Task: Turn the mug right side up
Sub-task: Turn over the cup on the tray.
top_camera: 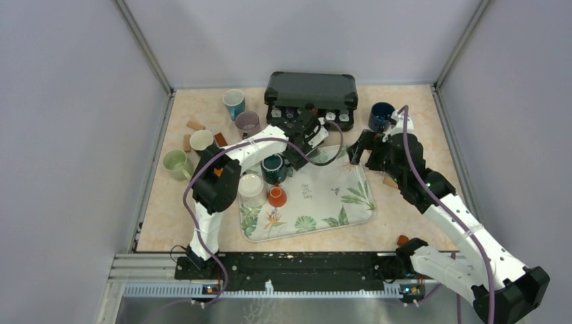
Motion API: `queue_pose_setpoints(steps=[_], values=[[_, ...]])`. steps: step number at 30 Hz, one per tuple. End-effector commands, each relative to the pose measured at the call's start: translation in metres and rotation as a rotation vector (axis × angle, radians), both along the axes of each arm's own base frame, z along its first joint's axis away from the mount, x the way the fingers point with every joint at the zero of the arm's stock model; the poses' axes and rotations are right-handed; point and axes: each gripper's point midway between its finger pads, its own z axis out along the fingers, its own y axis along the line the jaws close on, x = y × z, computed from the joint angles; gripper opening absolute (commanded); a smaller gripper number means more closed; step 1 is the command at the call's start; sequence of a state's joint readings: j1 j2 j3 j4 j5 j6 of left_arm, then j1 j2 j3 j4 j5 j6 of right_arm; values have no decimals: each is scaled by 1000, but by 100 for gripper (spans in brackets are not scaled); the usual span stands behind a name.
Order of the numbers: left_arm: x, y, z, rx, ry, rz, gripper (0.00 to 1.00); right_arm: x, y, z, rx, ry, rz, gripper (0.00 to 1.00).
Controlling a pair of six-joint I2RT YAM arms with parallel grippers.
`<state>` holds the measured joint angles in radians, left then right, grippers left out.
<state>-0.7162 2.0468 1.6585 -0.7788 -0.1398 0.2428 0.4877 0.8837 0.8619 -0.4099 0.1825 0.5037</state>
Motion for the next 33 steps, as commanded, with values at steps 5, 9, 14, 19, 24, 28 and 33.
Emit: queue_pose_setpoints(steps=[5,9,14,19,24,28,33], values=[[1,-5,-1,-13,0,-31,66,1,-5,9,-9,-36,-10,99],[1,-5,-7,-9,10,-32,56,1,-5,7,-8,-33,-5,99],[0,-12,-8,-31,30,-36,45,0,-6,5,-7,-29,-10,99],[1,-22,-5,-68,49,-34,37,-1,-8,6,-6,-34,-18,99],[4,-34,3,-116,58,-35,29,-1,-8,4,-2,-30,-23,99],[5,-44,10,-158,64,-42,23,-1,-7,2,5,-25,-23,99],[5,-56,23,-225,67,-41,18,-1,-6,1,16,-24,-27,99]])
